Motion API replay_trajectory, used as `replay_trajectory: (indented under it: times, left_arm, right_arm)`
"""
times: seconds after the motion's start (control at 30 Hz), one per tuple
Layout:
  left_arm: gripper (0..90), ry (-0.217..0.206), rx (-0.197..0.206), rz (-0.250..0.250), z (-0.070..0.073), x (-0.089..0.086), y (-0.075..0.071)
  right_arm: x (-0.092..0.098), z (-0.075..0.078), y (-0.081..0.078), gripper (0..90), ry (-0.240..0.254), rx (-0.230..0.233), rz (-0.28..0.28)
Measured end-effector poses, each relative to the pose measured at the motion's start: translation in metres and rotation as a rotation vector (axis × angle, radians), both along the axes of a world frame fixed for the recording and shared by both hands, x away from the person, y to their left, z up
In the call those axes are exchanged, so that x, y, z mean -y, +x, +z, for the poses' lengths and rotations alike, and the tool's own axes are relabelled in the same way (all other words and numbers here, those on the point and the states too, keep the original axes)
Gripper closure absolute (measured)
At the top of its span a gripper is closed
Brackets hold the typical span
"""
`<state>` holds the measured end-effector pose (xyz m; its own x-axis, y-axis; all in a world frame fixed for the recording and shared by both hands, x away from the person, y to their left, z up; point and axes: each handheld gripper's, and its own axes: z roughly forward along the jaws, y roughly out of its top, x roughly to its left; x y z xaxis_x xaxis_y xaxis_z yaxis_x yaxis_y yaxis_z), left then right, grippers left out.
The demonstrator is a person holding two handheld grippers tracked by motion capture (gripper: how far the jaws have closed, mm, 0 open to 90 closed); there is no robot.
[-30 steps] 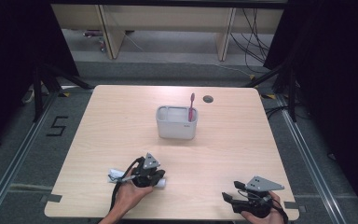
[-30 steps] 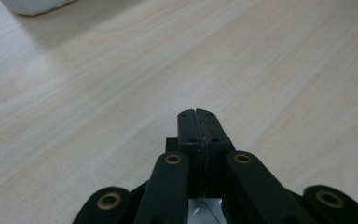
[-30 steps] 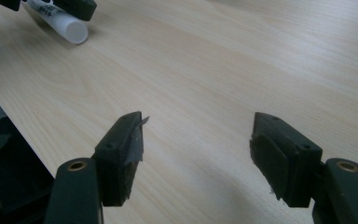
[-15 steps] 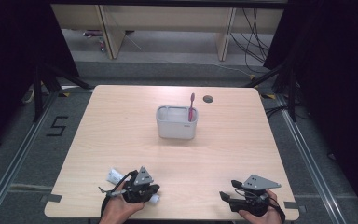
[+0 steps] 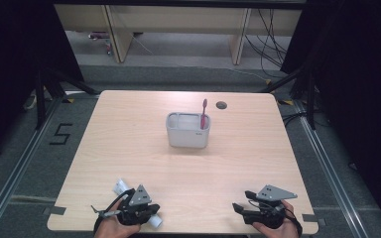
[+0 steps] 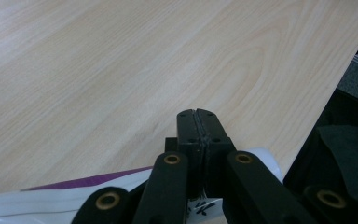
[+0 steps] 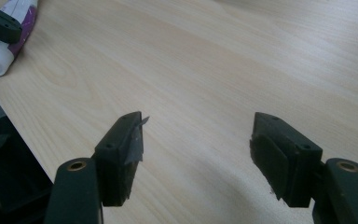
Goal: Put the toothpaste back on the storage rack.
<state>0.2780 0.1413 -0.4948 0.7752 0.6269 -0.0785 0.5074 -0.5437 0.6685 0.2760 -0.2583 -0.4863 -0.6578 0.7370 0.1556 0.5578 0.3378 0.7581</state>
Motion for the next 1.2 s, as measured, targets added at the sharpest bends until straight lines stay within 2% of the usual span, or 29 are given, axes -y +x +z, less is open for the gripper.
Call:
replay_trajectory:
  times: [0.03, 0.07, 0.13, 0.2, 0.23, 0.37, 0.43, 0.47, 0.63, 0.67, 0.8, 0.83, 0.87, 0.9, 1.0, 1.07, 1.1, 1.2]
  left_arm:
    - [88.2, 0.003, 0.003, 0.003, 0.0, -0.001, 0.0]
    - [88.1, 0.001, -0.002, 0.004, 0.0, -0.003, -0.001]
    - [87.9, 0.004, -0.001, 0.01, 0.0, -0.005, -0.001]
    - [87.9, 0.01, 0.002, 0.009, 0.001, -0.007, -0.001]
    - [87.8, 0.008, 0.005, 0.019, 0.0, -0.008, -0.001]
    - [84.0, 0.001, 0.01, 0.037, 0.003, -0.01, -0.001]
    - [81.3, 0.002, 0.01, 0.049, 0.006, -0.013, -0.001]
    - [77.9, -0.008, 0.006, 0.064, 0.008, -0.014, -0.001]
    - [71.3, -0.024, -0.004, 0.112, 0.024, -0.025, -0.001]
    - [68.7, -0.029, -0.013, 0.123, 0.026, -0.027, -0.002]
    - [59.8, -0.035, -0.052, 0.178, 0.033, -0.036, -0.003]
    - [57.5, -0.046, -0.064, 0.199, 0.034, -0.038, -0.004]
    - [55.0, -0.057, -0.084, 0.218, 0.035, -0.039, -0.004]
    - [52.6, -0.057, -0.107, 0.221, 0.036, -0.042, -0.004]
    - [46.4, -0.072, -0.14, 0.268, 0.034, -0.045, -0.004]
    - [41.1, -0.063, -0.192, 0.295, 0.034, -0.048, -0.003]
    - [38.6, -0.063, -0.192, 0.295, 0.034, -0.048, -0.003]
    - [36.5, -0.077, -0.245, 0.315, 0.031, -0.049, -0.003]
  right_arm:
    - [0.0, 0.0, 0.0, 35.0, 0.006, -0.008, -0.002]
    - [0.002, 0.0, 0.001, 35.0, -0.02, 0.025, 0.01]
    - [0.001, -0.001, 0.002, 35.0, -0.017, 0.017, 0.007]
    - [0.001, -0.001, 0.003, 35.0, -0.002, 0.012, 0.03]
    - [0.001, -0.001, 0.002, 35.0, 0.003, 0.004, 0.013]
    - [0.001, 0.0, 0.002, 35.0, -0.002, 0.004, 0.013]
    - [0.001, 0.0, 0.001, 35.0, -0.002, 0.004, 0.012]
    - [0.002, 0.0, 0.001, 35.0, -0.011, 0.026, 0.001]
    - [0.002, 0.0, 0.001, 35.0, -0.007, 0.029, 0.005]
    - [0.002, 0.001, 0.002, 35.0, -0.031, 0.046, 0.009]
    - [0.002, 0.001, 0.001, 35.0, -0.031, 0.042, 0.007]
    - [0.001, 0.001, 0.0, 35.0, -0.02, 0.044, -0.009]
    - [0.0, 0.001, -0.001, 35.0, -0.01, 0.025, -0.015]
    - [0.0, 0.001, 0.0, 35.0, -0.014, 0.032, -0.012]
    - [0.0, 0.001, 0.0, 35.0, -0.014, 0.024, -0.007]
    - [-0.001, 0.001, 0.0, 34.9, -0.016, 0.032, -0.008]
    - [-0.001, 0.001, 0.0, 34.9, -0.016, 0.032, -0.008]
    - [-0.001, 0.001, 0.0, 34.9, -0.015, 0.03, -0.006]
